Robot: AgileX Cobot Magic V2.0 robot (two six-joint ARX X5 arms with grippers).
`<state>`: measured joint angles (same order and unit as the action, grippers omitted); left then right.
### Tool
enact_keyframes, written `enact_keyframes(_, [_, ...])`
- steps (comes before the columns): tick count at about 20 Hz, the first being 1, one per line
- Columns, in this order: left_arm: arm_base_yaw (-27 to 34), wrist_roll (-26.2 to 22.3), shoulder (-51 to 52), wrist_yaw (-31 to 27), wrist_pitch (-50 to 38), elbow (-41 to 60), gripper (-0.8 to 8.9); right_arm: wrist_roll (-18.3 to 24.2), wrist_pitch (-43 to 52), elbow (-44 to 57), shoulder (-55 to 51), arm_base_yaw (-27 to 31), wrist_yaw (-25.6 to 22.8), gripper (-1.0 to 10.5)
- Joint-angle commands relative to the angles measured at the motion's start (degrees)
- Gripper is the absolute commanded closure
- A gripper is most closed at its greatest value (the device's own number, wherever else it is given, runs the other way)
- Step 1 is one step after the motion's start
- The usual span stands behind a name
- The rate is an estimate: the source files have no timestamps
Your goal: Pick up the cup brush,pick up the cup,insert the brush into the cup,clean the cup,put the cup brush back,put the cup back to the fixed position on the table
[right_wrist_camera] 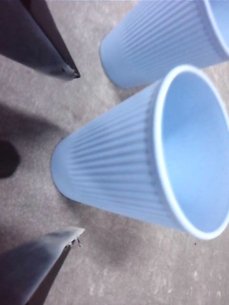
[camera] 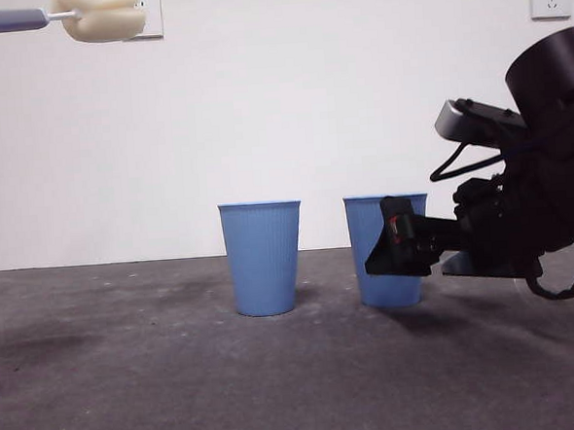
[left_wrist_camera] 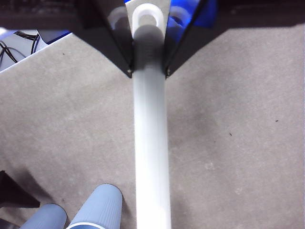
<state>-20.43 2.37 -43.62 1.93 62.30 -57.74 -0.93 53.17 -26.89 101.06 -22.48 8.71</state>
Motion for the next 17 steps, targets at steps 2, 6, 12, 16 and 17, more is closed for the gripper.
enact_keyframes(2, [-0.15, -0.70, 0.11, 0.00, -0.68, 0.22, 8.22, -0.81, 1.09, -2.19, 3.48, -0.07, -0.37, 3.5])
enact_keyframes(6, [-0.15, -0.77, 0.11, 0.00, -0.63, 0.22, 8.22, -0.83, 3.93, -4.20, 5.97, -0.42, -1.51, 3.6])
enact_keyframes(12, [-0.15, -1.40, -1.03, 0.00, -0.70, 0.22, 8.22, -0.46, 4.81, -5.35, 6.40, -0.44, -2.14, 4.2])
enact_keyframes(16, [-0.15, -1.64, -1.40, 0.00, -1.16, 0.22, 8.22, -0.50, 4.42, -6.29, 7.85, -0.44, -2.14, 5.1])
enact_keyframes(17, [-0.15, -1.64, -1.38, 0.00, -1.27, 0.22, 8.22, -0.57, 4.07, -6.34, 7.89, -0.44, -2.16, 5.2])
